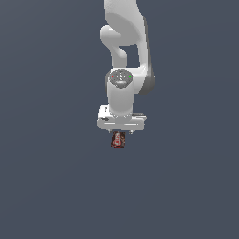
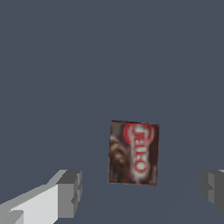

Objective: Pick up the object and move it to a goal position.

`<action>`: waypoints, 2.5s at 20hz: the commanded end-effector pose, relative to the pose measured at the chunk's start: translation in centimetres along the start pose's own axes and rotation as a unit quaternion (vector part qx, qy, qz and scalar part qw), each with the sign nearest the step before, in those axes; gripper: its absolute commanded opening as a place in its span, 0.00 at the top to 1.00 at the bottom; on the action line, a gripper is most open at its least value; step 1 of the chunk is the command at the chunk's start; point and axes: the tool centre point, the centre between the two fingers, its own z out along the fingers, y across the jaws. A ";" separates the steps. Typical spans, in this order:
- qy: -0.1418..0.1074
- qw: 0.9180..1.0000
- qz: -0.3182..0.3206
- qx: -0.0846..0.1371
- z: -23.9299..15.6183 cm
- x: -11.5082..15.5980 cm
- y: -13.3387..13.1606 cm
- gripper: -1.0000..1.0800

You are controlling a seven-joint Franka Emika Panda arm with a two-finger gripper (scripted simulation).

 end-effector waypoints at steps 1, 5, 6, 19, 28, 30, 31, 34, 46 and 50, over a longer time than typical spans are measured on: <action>0.001 1.000 0.011 -0.001 1.8 -0.4 0.3 0.04; 0.002 1.000 0.025 -0.002 3.9 -0.9 0.7 0.04; 0.002 1.000 0.028 -0.002 4.3 -1.0 0.8 0.04; 0.002 0.999 0.035 -0.003 6.4 -1.4 1.0 0.04; 0.003 0.999 0.036 -0.003 10.2 -1.5 1.1 0.04; 0.003 0.999 0.036 -0.003 10.6 -1.4 1.1 0.04; 0.003 0.999 0.036 -0.003 10.6 -1.4 1.1 0.04; 0.003 0.999 0.036 -0.003 10.7 -1.4 1.1 1.00; 0.003 0.999 0.036 -0.003 10.4 -1.3 0.9 1.00; 0.003 0.999 0.036 -0.003 9.4 -0.8 0.1 1.00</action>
